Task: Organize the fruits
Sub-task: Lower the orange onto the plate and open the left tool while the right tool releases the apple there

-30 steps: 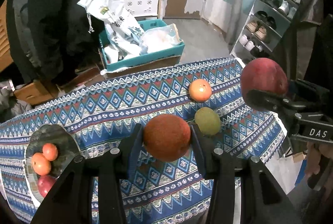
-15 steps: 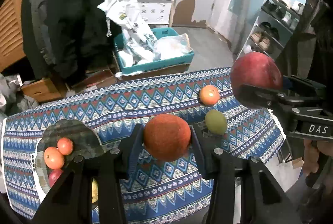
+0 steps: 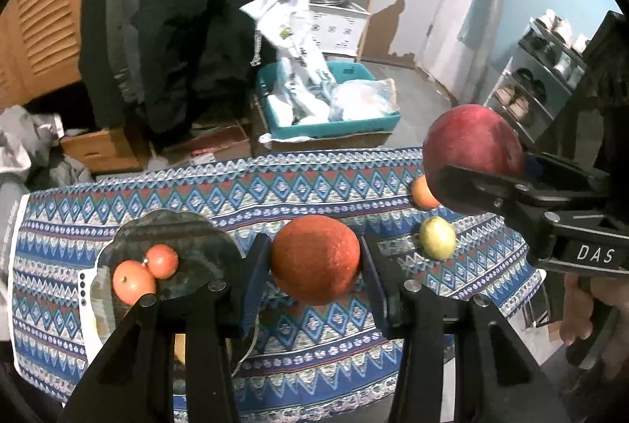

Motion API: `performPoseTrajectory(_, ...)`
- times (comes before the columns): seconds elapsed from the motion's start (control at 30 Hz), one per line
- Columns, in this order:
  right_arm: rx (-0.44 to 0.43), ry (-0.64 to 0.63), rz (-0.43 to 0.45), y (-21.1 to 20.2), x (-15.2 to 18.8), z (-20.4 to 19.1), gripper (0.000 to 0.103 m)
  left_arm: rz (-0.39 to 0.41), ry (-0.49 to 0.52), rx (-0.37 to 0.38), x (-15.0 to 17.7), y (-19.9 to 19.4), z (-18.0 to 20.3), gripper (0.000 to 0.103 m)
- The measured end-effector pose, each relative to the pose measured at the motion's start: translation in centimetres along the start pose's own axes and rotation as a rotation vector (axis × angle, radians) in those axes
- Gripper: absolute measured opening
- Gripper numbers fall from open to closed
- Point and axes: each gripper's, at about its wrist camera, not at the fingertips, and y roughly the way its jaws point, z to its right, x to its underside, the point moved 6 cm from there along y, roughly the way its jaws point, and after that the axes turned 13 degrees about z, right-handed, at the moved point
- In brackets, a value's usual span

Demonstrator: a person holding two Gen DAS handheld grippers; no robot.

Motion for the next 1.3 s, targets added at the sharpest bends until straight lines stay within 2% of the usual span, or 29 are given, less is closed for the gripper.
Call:
performPoseTrajectory(0.6, -0.106, -0.001, -0.086, 6.8, 0.0, -7.0, 0.076, -0.018, -0.143, -0.118, 0.7, -0.6, -9.6, 0.047)
performPoseTrajectory(0.87, -0.135, 0.024, -0.151, 10.5, 1.6, -8.9, 0.076, -0.074, -0.197, -0.160, 3.1, 0.9, -13.3, 0.047)
performPoseTrajectory(1.0, -0.133, 0.021, -0.185, 12.0, 2.6, -9.4, 0.076, -0.132, -0.226, -0.166, 5.2, 2.8, -14.7, 0.047)
performPoseTrajectory(1.3, -0.145, 0.000, -0.232, 14.1, 4.4, -10.7, 0.076, -0.205, -0.284, -0.162, 7.6, 4.9, -15.8, 0.047)
